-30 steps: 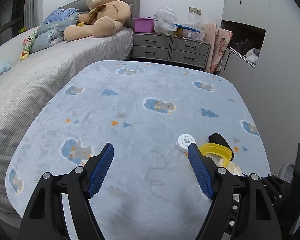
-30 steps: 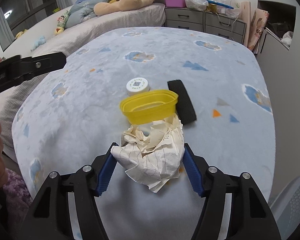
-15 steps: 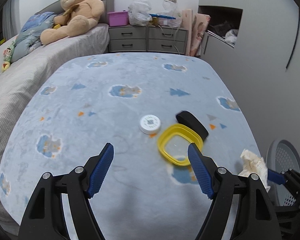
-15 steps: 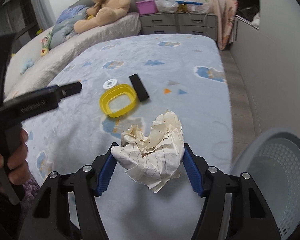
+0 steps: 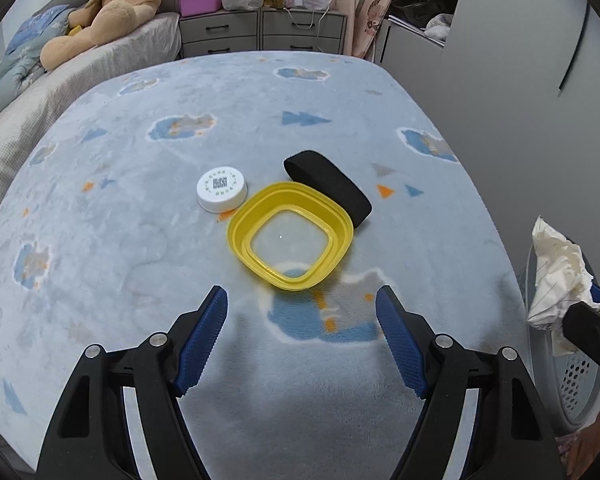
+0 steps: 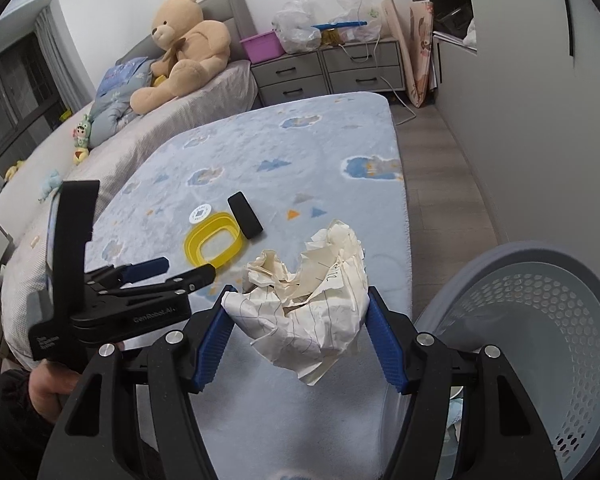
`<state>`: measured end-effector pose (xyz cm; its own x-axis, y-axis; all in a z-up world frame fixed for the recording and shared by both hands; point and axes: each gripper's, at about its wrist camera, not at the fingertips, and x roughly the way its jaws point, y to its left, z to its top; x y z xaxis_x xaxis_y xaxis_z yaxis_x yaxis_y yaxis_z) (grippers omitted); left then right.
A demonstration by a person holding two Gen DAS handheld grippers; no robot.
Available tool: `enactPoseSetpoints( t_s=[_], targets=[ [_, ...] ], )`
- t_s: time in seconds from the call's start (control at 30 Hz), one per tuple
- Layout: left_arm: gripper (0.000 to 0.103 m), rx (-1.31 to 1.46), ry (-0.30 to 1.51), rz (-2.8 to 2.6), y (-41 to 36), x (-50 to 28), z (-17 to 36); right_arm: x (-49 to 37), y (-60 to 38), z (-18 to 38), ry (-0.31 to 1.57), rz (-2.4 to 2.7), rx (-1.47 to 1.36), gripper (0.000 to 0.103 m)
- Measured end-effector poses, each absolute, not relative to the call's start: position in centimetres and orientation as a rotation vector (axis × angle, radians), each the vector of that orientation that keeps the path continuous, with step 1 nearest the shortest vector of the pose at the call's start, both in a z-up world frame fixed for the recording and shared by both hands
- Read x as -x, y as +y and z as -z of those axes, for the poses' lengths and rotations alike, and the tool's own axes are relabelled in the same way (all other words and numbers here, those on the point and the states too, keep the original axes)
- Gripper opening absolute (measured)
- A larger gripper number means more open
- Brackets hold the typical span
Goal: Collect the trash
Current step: 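Lift the tissue with the right gripper toward the grey basket, then grasp the yellow plastic lid with the left gripper while the right gripper holds the tissue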
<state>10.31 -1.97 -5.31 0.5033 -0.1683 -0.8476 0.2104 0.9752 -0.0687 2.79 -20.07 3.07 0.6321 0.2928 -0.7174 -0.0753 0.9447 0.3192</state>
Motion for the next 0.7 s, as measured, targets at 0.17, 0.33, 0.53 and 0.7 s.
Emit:
enactPoseSetpoints(
  t_s=[0.17,0.33,0.53,0.7],
  targets=[
    [0.073,-0.040,1.037,0.224,-2.5,-11.2,6.1,-3.2,-20.5,-3.0,0.863,-0.221,-0.297,0.062],
    [0.073,-0.028,1.054,0.210,-3.1,-12.4,6.8,-3.4,-21.6,-3.1,0.857,-0.223,-0.340,0.062],
    [0.073,-0.043,1.055,0.182,-3.7,-13.7,7.4,-3.4,-22.8,-3.2,0.853,-0.221,-0.379,0.063],
    [0.073,-0.051,1.047,0.166,-4.0,-14.6,7.6,-3.7,-23.2,-2.9,0.863,-0.219,-0.402,0.063]
  ],
)
